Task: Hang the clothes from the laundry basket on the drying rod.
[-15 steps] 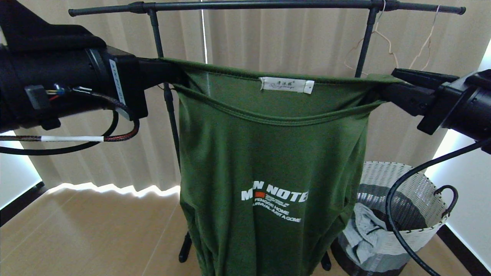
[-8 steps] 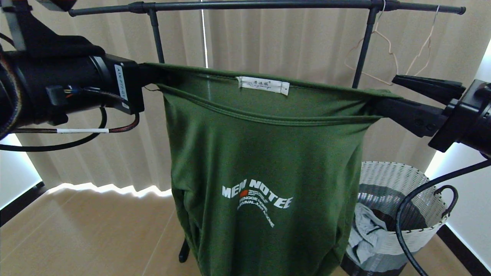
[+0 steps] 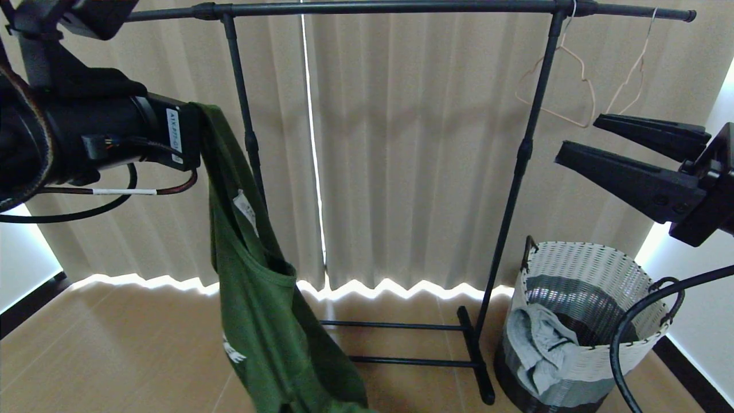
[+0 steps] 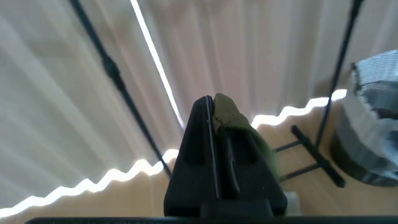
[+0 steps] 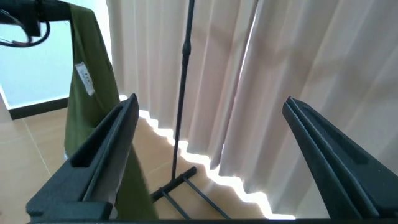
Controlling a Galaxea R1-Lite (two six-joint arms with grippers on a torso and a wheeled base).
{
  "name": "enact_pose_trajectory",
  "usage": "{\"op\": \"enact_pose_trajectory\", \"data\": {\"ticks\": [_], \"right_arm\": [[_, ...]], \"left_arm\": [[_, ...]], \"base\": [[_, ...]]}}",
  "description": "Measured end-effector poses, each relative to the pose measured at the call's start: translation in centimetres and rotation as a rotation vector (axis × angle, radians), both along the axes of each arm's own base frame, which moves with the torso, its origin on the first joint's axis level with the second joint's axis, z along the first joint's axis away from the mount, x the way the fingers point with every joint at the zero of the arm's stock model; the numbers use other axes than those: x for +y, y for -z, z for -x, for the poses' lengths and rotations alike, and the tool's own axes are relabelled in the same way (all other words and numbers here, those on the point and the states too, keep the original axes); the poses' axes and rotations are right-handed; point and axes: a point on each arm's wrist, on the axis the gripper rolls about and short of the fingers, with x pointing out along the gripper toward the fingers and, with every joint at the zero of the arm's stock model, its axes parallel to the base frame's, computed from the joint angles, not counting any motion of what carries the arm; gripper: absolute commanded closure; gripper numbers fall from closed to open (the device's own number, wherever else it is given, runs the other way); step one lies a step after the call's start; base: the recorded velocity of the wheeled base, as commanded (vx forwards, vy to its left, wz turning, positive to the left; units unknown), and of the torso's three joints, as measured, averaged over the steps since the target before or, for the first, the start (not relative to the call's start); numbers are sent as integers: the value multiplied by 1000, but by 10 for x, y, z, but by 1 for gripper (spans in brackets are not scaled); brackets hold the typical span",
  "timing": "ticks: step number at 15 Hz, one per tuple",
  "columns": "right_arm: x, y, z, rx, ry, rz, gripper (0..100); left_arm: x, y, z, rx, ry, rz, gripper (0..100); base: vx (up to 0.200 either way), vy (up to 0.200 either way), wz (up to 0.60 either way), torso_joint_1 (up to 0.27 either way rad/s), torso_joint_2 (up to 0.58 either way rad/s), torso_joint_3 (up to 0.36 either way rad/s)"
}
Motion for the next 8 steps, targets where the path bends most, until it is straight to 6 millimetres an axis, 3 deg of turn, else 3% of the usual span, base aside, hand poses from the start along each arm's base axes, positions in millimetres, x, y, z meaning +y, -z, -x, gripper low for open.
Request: {"op": "enact_pose_trajectory", "data": {"ticks": [5, 8], "right_arm": [[-5, 14, 3, 41, 61, 29, 0], [-23, 30, 4, 93, 207, 91, 0]], "left_arm": [[6, 16, 3, 45, -17, -22, 100], [20, 29, 24, 69, -35, -31, 100]], "base": [[0, 0, 0, 0, 0, 0], [0, 0, 0, 0, 0, 0]]}}
